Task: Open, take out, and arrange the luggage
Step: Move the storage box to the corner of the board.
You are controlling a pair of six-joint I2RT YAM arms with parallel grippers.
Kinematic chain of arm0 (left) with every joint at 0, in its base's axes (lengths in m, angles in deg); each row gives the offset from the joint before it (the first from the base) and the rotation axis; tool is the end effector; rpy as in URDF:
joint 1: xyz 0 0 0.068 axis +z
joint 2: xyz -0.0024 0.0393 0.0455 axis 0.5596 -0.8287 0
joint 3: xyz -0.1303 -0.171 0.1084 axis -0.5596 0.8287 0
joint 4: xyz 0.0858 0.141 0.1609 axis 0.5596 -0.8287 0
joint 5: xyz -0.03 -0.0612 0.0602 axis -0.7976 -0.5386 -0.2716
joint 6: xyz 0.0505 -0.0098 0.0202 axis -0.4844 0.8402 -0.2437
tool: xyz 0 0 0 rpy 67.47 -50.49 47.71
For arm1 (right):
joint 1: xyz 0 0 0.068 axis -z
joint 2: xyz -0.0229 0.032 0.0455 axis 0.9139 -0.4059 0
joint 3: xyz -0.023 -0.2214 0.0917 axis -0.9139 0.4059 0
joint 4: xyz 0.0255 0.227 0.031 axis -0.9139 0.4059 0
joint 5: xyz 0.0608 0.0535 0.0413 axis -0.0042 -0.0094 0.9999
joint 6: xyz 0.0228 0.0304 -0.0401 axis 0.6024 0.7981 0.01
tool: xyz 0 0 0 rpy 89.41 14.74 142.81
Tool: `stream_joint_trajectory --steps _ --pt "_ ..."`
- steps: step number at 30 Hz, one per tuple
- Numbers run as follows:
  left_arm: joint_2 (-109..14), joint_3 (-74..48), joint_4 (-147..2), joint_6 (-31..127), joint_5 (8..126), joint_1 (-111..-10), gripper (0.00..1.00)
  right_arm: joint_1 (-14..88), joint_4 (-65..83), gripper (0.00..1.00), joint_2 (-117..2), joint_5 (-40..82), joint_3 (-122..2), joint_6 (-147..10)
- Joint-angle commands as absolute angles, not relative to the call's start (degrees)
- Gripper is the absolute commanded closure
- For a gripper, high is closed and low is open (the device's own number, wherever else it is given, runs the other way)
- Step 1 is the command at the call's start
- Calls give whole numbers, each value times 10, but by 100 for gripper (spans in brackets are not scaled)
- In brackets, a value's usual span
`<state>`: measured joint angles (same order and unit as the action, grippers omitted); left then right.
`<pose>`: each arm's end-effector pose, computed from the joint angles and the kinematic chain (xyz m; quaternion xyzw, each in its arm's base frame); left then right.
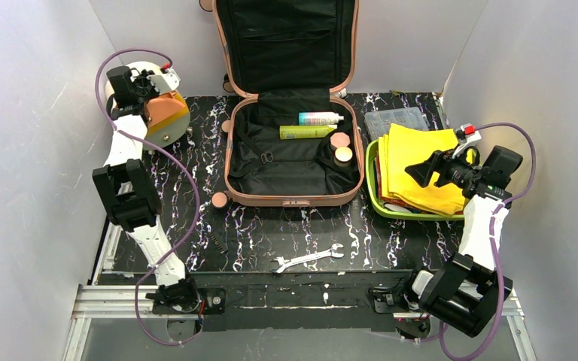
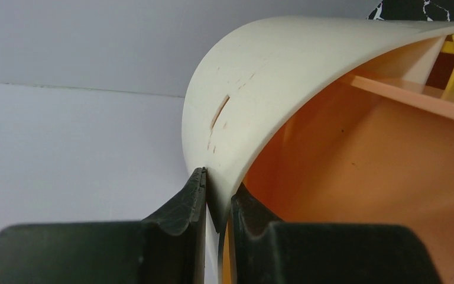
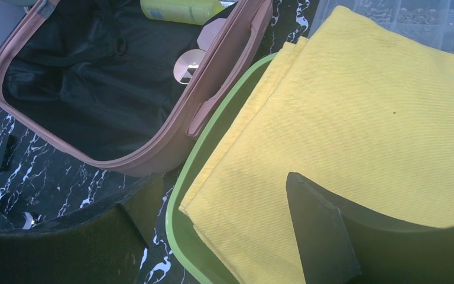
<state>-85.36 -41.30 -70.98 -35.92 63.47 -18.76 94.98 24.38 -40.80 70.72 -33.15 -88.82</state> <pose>0.4271 0.1087 0.3188 0.4209 0.6338 0.3892 0.5193 0.2079 -0.0785 0.2739 -0.1323 0.7888 0.2359 0.5519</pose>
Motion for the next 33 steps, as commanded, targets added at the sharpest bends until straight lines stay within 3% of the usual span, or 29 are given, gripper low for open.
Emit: stream_joint_trajectory --steps 1,13,23,33 --pt "-798 -398 -763 -271 610 -206 100 956 223 15 -408 723 -329 -886" --pt "-726 -339 -749 -245 618 -248 100 956 222 15 -409 725 -330 -881" --pt "-685 -341 -800 -210 721 -305 100 956 221 14 -406 728 -331 -880" --pt "-620 -251 -826 -210 807 -358 100 957 224 14 -403 736 -331 -879"
